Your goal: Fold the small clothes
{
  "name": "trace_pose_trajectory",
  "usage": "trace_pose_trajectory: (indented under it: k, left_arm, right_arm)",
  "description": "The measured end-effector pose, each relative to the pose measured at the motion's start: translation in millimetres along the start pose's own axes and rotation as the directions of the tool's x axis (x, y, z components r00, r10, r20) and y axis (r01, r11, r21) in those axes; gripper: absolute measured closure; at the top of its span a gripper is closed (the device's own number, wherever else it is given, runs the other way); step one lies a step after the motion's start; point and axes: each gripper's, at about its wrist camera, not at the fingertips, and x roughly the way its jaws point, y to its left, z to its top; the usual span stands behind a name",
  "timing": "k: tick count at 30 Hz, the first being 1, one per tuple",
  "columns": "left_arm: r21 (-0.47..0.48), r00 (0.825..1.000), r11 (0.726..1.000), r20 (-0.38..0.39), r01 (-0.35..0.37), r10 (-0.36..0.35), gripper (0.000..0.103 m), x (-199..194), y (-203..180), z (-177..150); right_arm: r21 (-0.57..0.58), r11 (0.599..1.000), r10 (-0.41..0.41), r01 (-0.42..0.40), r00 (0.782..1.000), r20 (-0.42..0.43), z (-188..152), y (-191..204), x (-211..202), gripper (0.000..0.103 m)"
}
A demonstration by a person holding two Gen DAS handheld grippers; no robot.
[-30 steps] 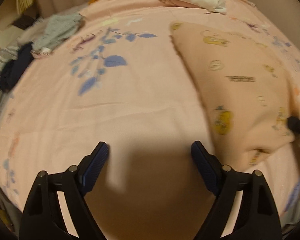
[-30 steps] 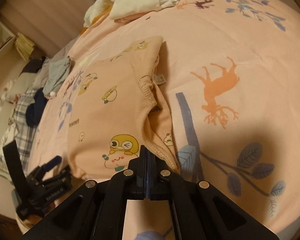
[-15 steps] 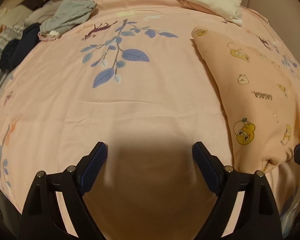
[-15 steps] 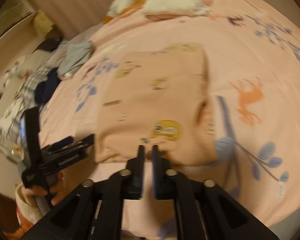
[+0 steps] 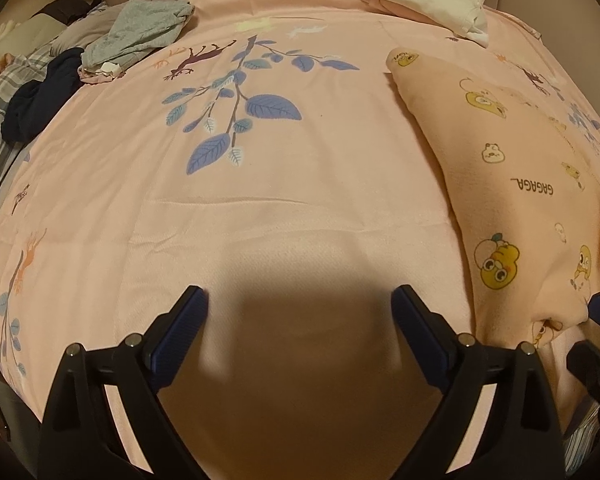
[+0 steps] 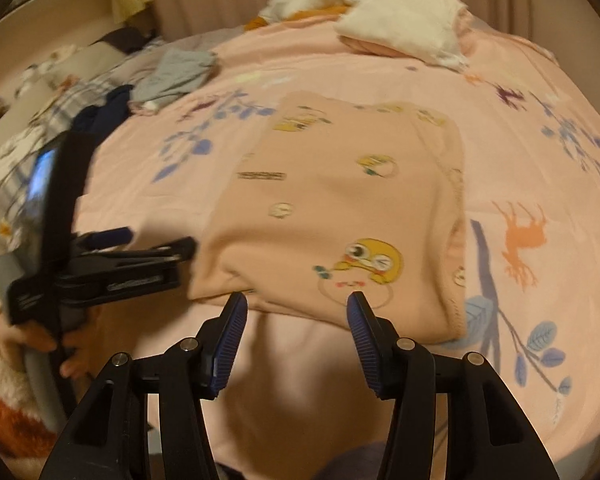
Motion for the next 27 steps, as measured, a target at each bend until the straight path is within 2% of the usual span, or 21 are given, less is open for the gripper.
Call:
trace_pose_trajectory:
  k: [8,9,10,11,13,17,20,21,22,24,25,27]
  left_arm:
    - [-0.003,1.000,1.000,-0.006,0.000,0.000,0.006,1.4,1.5,0.9]
    - [-0.004,1.000,1.000,-0.006,0.001,-0.001,0.005,1.5,1.8,1.1]
    - [-0.004,1.000,1.000,-0.008,0.002,-0.002,0.005,1.7,2.3,1.4]
    - [-0.005,1.000,1.000,-0.008,0.001,-0.002,0.005,1.8,2.7,1.4]
    - [-0.004,1.000,1.000,-0.007,0.001,-0.001,0.005,1.9,2.7,1.7]
    - [-0.003,1.000,1.000,-0.009,0.000,0.000,0.004,2.6,2.9,1.6]
    - [-0.003,1.000,1.000,-0.009,-0.003,0.003,0.003,3.0,1.9,1.3]
    - [-0.003,1.000,1.000,-0.009,-0.005,0.005,0.003,3.1,1.7,1.2]
    - [-0.002,1.000,1.000,-0.009,-0.005,0.005,0.003,3.3,1.7,1.2]
    - [-0.001,1.000,1.000,-0.009,-0.002,0.002,0.003,4.0,2.5,0.9]
    - [-0.001,1.000,1.000,-0.009,-0.001,0.001,0.003,4.0,2.9,0.9]
    - [-0.001,1.000,1.000,-0.009,0.001,-0.001,0.002,4.4,3.9,1.4]
  right_arm:
    - [-0.030,0.998,-0.060,0.059,0.998,-0.033,0.8,8.5,26.3,0.052]
    - [-0.043,0.997,-0.072,0.071,0.997,-0.017,-0.2,10.7,25.3,0.056]
    - [-0.040,0.996,-0.080,0.080,0.997,-0.004,-0.4,10.6,23.6,0.071]
    - [-0.013,0.997,-0.074,0.074,0.997,0.008,0.3,6.9,21.5,0.081]
    - [0.094,0.995,0.024,-0.027,0.999,0.030,2.5,-11.1,15.9,0.092]
    - [0.197,0.971,0.124,-0.133,0.991,0.058,-0.3,-33.9,8.5,0.094]
    - [0.188,0.949,0.238,-0.252,0.967,0.093,-5.1,-36.3,0.4,0.094]
    - [0.166,0.953,0.242,-0.254,0.966,0.092,-7.0,-32.4,-1.3,0.094]
    - [0.152,0.964,0.210,-0.219,0.975,0.073,-8.6,-28.6,-0.6,0.094]
    - [0.131,0.976,0.177,-0.177,0.984,0.004,-12.2,-22.8,6.6,0.093]
    - [0.111,0.980,0.172,-0.167,0.984,-0.036,-16.1,-18.3,9.8,0.093]
    - [0.081,0.983,0.171,-0.166,0.984,-0.055,-22.4,-10.5,7.9,0.093]
